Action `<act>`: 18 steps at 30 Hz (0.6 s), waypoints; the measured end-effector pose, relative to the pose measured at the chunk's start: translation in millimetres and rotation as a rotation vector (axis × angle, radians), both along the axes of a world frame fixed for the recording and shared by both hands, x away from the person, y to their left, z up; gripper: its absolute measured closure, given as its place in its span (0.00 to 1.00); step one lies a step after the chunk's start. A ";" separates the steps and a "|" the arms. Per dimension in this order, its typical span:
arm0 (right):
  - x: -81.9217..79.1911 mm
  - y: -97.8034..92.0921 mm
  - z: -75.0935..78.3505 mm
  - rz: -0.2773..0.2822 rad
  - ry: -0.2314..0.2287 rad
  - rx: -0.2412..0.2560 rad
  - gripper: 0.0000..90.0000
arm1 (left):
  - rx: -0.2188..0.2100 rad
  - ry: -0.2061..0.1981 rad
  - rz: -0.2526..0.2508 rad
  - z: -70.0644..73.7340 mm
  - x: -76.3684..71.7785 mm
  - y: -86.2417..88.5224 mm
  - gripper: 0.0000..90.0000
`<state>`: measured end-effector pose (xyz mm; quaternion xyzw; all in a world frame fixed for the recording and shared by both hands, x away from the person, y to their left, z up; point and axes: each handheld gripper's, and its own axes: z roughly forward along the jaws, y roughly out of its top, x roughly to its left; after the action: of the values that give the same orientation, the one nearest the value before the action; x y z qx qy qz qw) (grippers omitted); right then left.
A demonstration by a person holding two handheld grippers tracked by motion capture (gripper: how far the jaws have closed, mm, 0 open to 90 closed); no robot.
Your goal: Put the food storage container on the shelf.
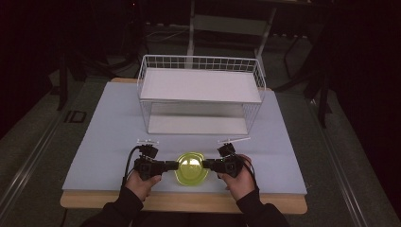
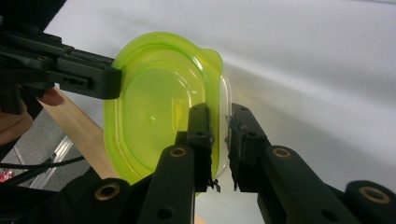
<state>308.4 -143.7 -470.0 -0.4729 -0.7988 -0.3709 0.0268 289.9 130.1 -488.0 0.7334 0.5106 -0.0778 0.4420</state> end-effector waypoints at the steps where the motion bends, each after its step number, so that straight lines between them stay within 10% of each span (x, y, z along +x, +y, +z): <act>1: 0.0 -0.5 1.7 -0.002 -0.002 0.005 0.89 | -0.007 -0.008 0.005 3.1 0.2 0.9 0.92; 18: 3.6 -7.3 53.6 -0.026 -0.099 0.064 0.89 | 0.034 -0.083 -0.025 68.9 18.4 -3.9 0.92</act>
<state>312.0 -151.0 -416.4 -0.4631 -0.7808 -0.4193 -0.0023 308.3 126.1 -419.0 0.7496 0.4837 -0.0442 0.4496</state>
